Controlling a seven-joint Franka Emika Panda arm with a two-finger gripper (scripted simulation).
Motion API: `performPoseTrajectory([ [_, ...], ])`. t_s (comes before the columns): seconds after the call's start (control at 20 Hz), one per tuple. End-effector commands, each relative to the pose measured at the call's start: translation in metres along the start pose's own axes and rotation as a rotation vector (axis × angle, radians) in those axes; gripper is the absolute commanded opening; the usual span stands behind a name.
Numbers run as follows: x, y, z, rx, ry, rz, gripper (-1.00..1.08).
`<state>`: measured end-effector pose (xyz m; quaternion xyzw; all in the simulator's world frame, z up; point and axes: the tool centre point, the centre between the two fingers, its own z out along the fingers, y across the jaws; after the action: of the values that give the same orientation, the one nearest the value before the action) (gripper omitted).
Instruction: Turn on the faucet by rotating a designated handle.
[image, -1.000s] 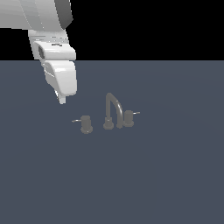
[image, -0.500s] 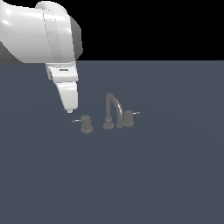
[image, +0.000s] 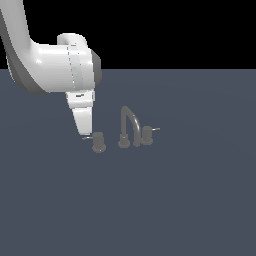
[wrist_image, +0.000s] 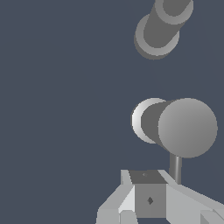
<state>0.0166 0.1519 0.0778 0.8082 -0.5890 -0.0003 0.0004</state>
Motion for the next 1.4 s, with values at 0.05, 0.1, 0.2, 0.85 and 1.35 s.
performPoseTrajectory([
  [0.05, 0.005, -0.008, 0.009, 0.001, 0.001, 0.033, -1.00],
  [0.1, 0.006, -0.009, 0.011, 0.001, 0.001, 0.039, -1.00],
  [0.2, 0.007, -0.012, 0.013, 0.001, 0.001, 0.048, -1.00],
  [0.85, -0.003, 0.005, 0.014, 0.001, 0.001, 0.052, -1.00],
  [1.35, -0.004, 0.023, 0.014, 0.007, 0.000, 0.057, -1.00],
])
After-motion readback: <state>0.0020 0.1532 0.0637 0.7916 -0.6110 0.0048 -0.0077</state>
